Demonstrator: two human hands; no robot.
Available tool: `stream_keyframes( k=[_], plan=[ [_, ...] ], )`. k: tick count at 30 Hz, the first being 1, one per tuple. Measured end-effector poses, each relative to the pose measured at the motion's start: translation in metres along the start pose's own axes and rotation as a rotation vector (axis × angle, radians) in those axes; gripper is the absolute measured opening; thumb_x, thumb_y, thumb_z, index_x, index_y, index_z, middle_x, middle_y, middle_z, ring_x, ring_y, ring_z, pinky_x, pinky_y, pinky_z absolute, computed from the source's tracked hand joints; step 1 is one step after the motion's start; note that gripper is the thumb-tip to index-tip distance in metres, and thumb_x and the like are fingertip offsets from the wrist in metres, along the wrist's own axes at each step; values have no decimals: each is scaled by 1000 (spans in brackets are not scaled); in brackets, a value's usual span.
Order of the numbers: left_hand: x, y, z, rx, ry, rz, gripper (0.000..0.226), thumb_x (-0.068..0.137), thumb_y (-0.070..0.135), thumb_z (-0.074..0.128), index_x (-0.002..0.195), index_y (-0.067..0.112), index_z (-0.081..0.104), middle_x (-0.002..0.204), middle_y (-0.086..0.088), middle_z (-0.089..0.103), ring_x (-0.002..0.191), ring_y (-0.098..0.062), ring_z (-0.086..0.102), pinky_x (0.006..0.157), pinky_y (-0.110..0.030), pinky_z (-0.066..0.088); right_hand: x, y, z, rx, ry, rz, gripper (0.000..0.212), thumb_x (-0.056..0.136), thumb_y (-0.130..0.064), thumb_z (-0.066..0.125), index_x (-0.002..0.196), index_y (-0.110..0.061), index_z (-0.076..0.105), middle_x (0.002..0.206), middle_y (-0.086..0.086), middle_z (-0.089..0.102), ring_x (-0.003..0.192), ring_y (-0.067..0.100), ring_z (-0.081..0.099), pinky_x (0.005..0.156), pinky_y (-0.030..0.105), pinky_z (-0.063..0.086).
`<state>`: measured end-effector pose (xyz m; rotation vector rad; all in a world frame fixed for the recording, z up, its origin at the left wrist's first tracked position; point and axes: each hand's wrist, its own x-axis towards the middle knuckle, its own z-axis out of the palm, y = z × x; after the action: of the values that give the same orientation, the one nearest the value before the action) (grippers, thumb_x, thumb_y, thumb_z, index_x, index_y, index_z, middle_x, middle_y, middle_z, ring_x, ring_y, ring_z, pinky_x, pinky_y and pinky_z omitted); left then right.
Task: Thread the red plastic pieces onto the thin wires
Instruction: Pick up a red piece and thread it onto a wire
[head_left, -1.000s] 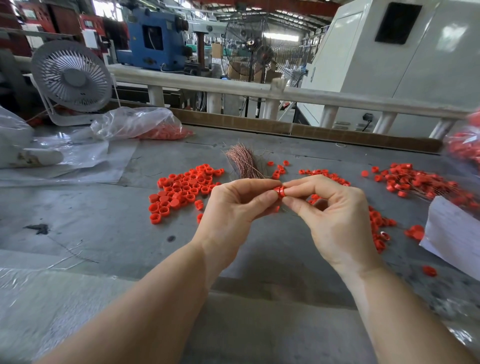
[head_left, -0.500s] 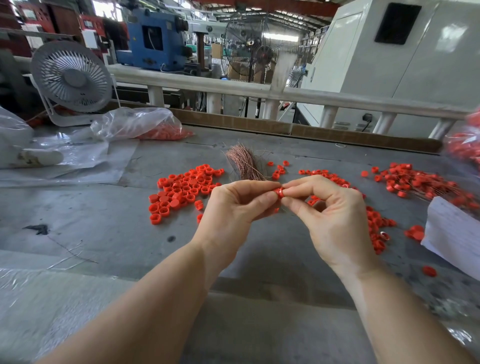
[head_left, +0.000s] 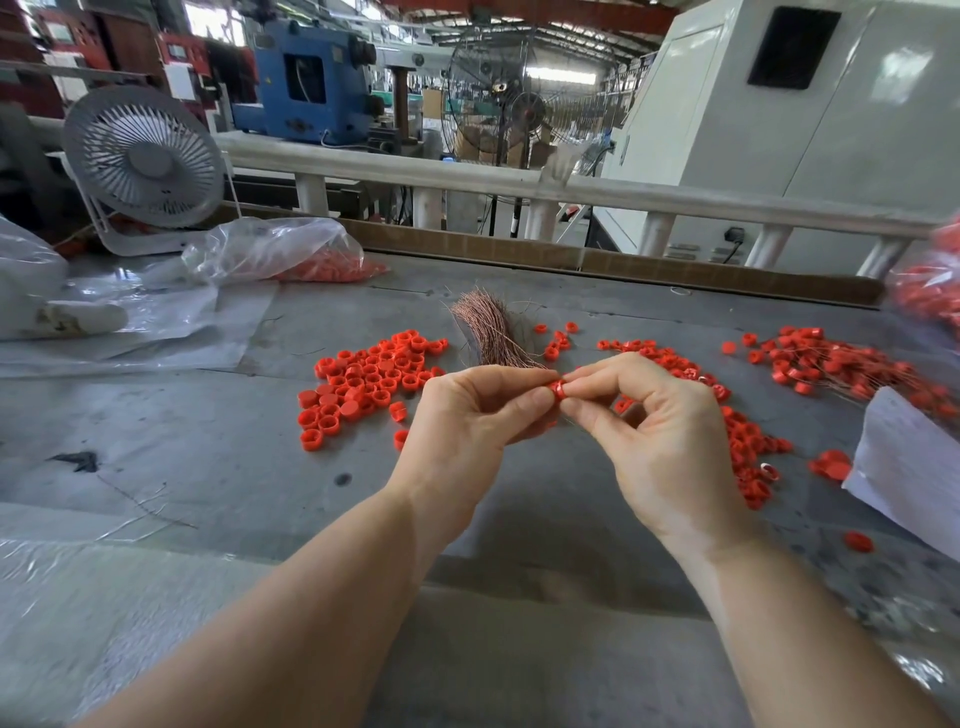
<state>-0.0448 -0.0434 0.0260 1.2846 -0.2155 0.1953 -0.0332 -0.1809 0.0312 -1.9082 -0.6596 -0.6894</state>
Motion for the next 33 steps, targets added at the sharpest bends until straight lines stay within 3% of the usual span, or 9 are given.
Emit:
stream_keyframes(
  k=[11,17,33],
  plan=[
    [2,-2,0,-53,10,-10,16,78,-2,62,84,10,71,76,-4,73,71,-13,67,73,-23,57,1,-5,-1,40,7,24,18,77,5,69,77,-13,68,77,-8,65,73,-4,59,64,3,38],
    [1,-2,1,-2,24,17,16,80,-4,61,88,7,70,78,-4,73,73,-13,67,73,-22,56,0,-3,0,-31,30,2,13,77,1,69,78,-11,68,75,-1,66,76,5,58,66,4,37],
    [0,-1,1,-51,13,3,16,77,-2,63,83,11,71,77,-4,73,72,-14,68,74,-24,57,-1,-3,0,-43,46,-28,7,76,-9,66,76,-16,67,78,-9,65,78,5,60,69,6,39]
  ],
)
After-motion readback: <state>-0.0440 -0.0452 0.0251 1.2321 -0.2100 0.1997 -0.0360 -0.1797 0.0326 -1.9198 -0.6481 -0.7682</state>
